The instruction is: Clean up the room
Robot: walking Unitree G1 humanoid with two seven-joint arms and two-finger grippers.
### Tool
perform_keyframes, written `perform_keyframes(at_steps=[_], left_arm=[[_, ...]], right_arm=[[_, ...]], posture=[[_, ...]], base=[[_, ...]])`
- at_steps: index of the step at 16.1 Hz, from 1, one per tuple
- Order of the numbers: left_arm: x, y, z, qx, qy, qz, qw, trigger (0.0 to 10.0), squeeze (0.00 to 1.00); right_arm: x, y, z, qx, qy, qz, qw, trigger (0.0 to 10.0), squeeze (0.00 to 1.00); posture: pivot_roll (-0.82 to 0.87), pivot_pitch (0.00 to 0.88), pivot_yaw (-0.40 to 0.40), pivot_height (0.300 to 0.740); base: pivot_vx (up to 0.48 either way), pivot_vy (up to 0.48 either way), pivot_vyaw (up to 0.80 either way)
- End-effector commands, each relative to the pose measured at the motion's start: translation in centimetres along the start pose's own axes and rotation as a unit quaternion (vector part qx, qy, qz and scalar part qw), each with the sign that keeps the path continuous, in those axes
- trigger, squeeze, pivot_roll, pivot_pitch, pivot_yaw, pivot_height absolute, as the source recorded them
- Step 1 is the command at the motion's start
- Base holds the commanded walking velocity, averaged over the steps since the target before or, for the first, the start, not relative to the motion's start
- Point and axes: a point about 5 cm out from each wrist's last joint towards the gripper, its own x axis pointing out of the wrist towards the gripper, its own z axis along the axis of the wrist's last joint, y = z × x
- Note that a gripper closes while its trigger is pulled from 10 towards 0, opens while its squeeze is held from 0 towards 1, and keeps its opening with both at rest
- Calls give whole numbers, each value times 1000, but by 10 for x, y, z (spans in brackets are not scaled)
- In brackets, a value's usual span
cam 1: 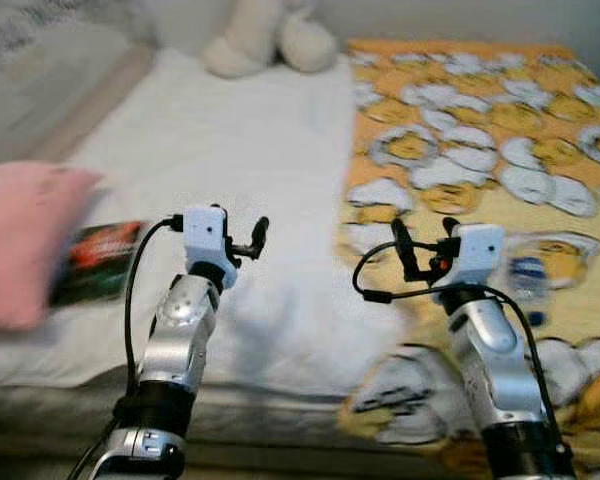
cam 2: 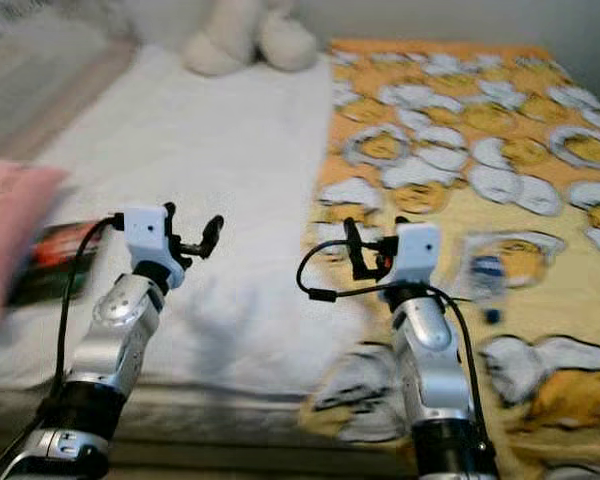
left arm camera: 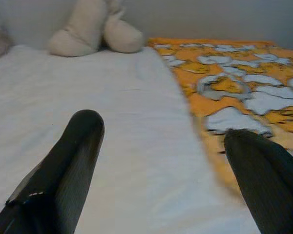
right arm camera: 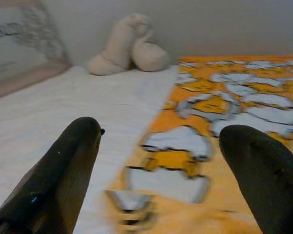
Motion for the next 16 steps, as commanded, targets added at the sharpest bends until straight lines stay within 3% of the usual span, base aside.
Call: perform_keyframes(at_steps=[1, 5, 9, 14, 16], left_arm=[[2, -6, 0, 10, -1, -14, 1000, 10000, 0], [1, -8, 0, 11, -10, -34, 999, 10000, 0], [-6, -9, -3, -12, -12, -45, 999, 10000, 0], [-4, -15, -5, -15, -9, -57, 998, 10000, 0], [-3, -14, -8, -9, -1, -49, 999, 10000, 0]], right_arm=[[0, -5, 0, -5, -3, -10, 1000, 10000, 0], [2, 2, -1, -7, 3, 12, 1000, 10000, 0], [-1, 2, -2, -3, 1, 15, 1000, 10000, 0], [-4, -3, -2, -6, 3, 13, 1000, 10000, 0], [-5, -4, -2, -7, 5, 11, 1000, 10000, 0]], posture=[[-113, 0, 56, 740], [-108, 0, 51, 740], [-115, 0, 52, 740], [-130, 0, 48, 740], [-132, 0, 48, 740]], base=[[375, 0, 0], [0, 0, -409], [0, 480, -545], [0, 480, -548], [0, 0, -544]])
